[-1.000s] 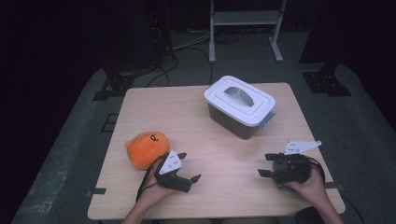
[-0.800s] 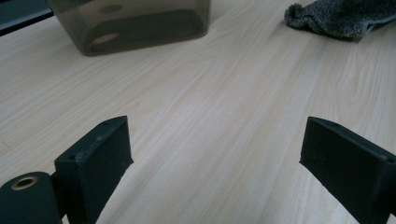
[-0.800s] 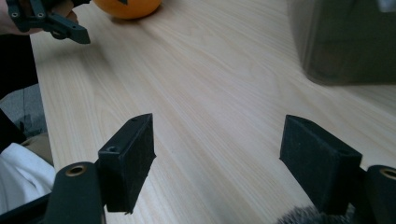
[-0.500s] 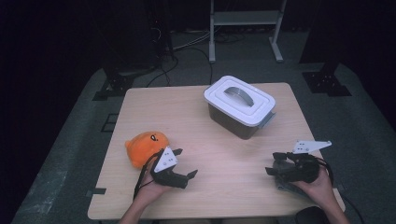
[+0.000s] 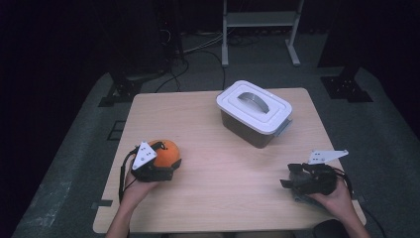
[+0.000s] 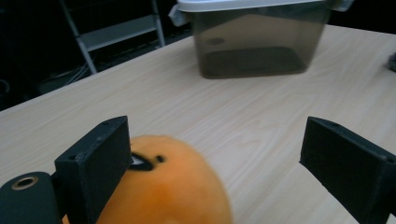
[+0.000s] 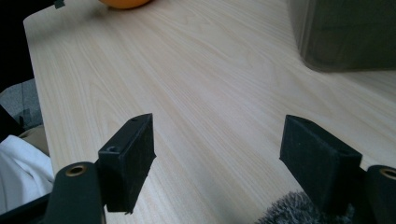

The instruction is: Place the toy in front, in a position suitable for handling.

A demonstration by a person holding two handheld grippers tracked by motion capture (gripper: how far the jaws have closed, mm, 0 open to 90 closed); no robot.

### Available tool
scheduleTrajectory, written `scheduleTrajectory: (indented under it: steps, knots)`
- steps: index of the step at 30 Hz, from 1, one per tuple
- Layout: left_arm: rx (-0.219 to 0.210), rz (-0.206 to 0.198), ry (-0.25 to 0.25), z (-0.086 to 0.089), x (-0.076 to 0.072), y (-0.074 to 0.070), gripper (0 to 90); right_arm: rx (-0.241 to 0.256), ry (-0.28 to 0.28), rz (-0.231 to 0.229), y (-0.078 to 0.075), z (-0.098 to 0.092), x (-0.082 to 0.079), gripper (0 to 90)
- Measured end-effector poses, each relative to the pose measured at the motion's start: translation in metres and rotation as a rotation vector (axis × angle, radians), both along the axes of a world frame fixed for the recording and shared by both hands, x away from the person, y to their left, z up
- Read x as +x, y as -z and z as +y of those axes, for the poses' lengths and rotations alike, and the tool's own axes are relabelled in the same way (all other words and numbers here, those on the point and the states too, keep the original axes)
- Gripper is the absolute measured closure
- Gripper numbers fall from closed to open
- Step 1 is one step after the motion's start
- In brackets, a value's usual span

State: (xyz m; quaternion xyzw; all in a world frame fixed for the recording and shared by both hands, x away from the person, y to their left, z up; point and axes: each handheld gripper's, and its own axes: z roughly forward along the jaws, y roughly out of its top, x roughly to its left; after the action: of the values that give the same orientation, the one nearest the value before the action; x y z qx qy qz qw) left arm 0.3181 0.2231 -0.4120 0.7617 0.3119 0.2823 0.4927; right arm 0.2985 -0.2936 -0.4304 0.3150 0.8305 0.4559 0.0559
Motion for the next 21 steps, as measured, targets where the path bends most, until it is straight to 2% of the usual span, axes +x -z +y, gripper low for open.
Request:
scheduleTrajectory:
  steps: [12,21]
  knots:
    - [-0.007,-0.023,-0.052,0.022,0.004,-0.001,8.1,-0.004,-0.010,0.003,0.001,0.001,0.000,25.1]
    - [-0.008,-0.005,-0.085,0.035,0.009,0.007,8.6,-0.011,-0.018,0.011,0.002,0.003,0.000,25.1]
